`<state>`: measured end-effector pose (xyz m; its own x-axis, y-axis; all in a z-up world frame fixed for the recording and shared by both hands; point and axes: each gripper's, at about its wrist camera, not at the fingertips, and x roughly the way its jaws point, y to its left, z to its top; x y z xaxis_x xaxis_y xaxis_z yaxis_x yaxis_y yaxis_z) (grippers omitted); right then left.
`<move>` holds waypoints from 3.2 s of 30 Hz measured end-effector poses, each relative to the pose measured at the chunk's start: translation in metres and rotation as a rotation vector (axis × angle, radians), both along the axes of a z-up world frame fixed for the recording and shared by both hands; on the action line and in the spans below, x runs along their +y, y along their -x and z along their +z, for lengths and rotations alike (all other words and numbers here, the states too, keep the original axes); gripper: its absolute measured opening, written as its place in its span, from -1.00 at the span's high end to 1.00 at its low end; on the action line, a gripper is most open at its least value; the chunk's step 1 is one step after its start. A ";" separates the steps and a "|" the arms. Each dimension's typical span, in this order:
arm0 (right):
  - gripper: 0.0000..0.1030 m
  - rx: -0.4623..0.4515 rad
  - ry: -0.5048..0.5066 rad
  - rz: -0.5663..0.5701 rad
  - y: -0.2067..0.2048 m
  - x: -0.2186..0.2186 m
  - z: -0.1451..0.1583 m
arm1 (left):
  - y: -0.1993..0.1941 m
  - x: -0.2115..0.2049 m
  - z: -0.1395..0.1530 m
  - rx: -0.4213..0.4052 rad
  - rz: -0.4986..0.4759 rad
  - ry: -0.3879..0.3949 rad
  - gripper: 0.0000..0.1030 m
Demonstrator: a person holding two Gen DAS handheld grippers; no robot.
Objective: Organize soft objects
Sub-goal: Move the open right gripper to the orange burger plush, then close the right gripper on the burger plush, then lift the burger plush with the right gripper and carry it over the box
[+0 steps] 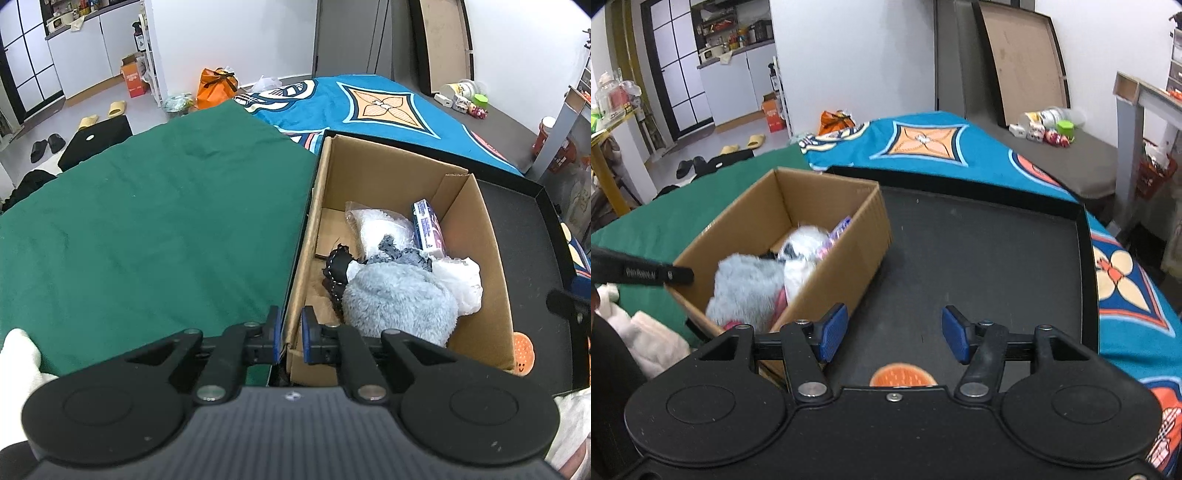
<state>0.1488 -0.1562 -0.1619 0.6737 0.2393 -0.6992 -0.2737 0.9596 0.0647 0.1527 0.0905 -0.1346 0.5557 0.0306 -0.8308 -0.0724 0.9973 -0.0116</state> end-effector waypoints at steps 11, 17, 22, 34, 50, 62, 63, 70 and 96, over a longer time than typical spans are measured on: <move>-0.22 0.051 -0.048 -0.018 0.001 -0.011 -0.015 | -0.002 -0.012 0.008 0.028 -0.007 -0.055 0.68; -0.45 0.088 -0.056 -0.039 -0.002 -0.017 -0.030 | -0.003 -0.020 0.009 0.042 -0.019 -0.097 0.23; -0.65 0.120 -0.069 -0.041 -0.004 -0.018 -0.042 | -0.004 -0.027 0.008 0.063 -0.032 -0.136 0.01; -0.82 0.199 -0.085 -0.065 -0.011 -0.030 -0.061 | -0.008 -0.054 0.003 0.109 -0.067 -0.233 -0.29; -0.87 0.256 -0.019 -0.110 -0.014 -0.033 -0.083 | -0.012 -0.059 0.002 0.147 -0.002 -0.275 -0.34; 0.02 0.197 -0.032 -0.095 -0.008 -0.043 -0.068 | -0.012 -0.060 0.006 0.148 0.008 -0.304 -0.34; 0.02 0.187 -0.032 -0.100 -0.009 -0.045 -0.065 | -0.011 -0.060 0.007 0.147 0.007 -0.305 -0.34; 0.02 0.127 -0.021 -0.103 -0.008 -0.046 -0.052 | -0.006 -0.055 0.012 0.129 0.009 -0.296 -0.34; 0.02 -0.023 -0.070 -0.180 -0.010 -0.067 0.010 | 0.001 -0.031 0.019 0.065 0.009 -0.206 -0.34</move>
